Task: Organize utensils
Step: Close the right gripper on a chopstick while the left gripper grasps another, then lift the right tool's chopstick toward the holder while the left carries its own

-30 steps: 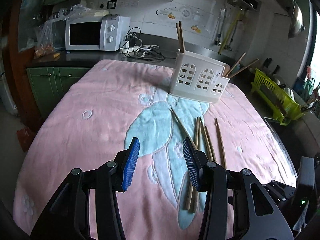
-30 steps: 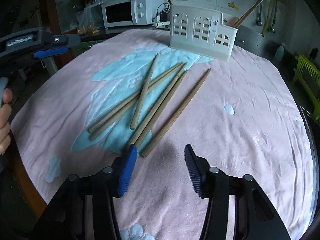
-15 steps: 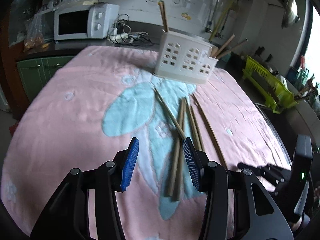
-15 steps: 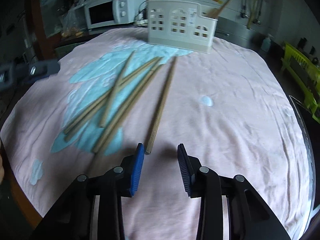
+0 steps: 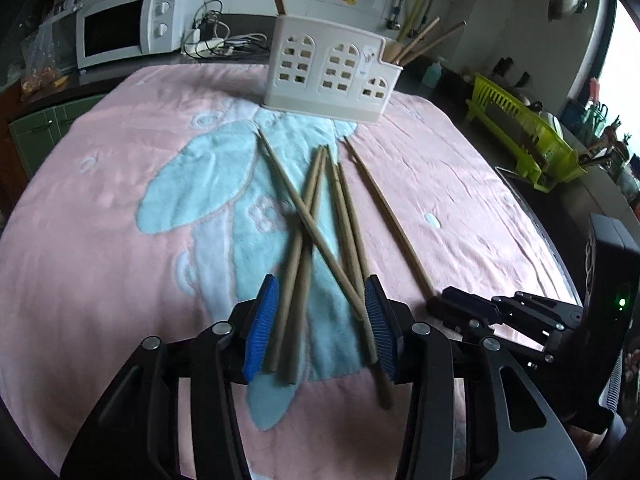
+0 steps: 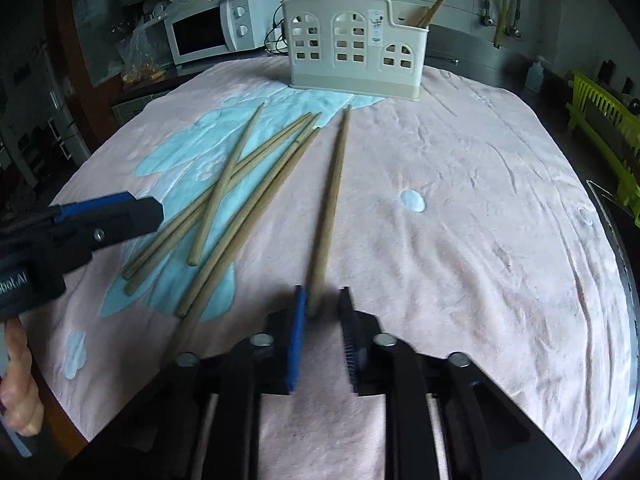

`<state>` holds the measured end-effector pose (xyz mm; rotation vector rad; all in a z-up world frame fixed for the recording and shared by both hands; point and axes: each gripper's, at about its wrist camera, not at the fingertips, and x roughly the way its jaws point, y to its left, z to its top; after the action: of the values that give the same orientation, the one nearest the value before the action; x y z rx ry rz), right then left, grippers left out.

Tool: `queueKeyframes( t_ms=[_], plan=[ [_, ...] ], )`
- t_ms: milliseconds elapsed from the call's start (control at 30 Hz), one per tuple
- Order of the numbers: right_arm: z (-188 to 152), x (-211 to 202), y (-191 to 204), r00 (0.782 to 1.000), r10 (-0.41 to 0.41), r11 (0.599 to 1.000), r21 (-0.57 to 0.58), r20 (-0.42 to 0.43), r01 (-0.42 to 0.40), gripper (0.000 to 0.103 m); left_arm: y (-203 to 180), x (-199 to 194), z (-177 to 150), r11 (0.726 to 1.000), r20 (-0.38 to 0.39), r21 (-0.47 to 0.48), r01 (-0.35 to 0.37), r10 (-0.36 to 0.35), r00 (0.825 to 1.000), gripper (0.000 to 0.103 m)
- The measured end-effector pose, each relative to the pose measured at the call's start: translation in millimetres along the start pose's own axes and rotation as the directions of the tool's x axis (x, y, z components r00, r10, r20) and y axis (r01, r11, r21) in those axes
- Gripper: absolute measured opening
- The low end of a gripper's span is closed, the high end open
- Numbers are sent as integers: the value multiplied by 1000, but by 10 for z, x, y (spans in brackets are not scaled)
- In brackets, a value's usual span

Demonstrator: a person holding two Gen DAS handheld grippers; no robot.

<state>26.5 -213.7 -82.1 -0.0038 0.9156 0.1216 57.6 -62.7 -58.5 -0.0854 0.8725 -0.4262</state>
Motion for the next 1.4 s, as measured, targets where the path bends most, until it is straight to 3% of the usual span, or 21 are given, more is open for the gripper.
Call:
queueKeyframes(
  t_ms=[233,500,600,967,1067,1400],
  plan=[
    [-9,-40,-180,1000,-3,1000,26,4,3,7,-152,200,6,1000,-40,2,0,1,999,32],
    [-25,-43,-293,1000,4,999,53,7,-4,7,-141,391,13,997,-82,-65,-32,27,996,24],
    [-31,-46,-290,1000,9,999,51,10,-9,7,-151,419,12,996,-83,-80,-51,44,996,20],
    [-47,-45,-279,1000,8,999,42,18,-9,8,-244,449,-32,981,-71,-156,-119,109,992,20],
    [-40,-38,-278,1000,6,999,41,17,-7,8,-224,432,-34,979,-67,-172,-106,96,993,13],
    [-36,-33,-268,1000,3,999,41,22,-4,7,-199,339,-2,983,-39,-154,-102,97,995,9]
  ],
)
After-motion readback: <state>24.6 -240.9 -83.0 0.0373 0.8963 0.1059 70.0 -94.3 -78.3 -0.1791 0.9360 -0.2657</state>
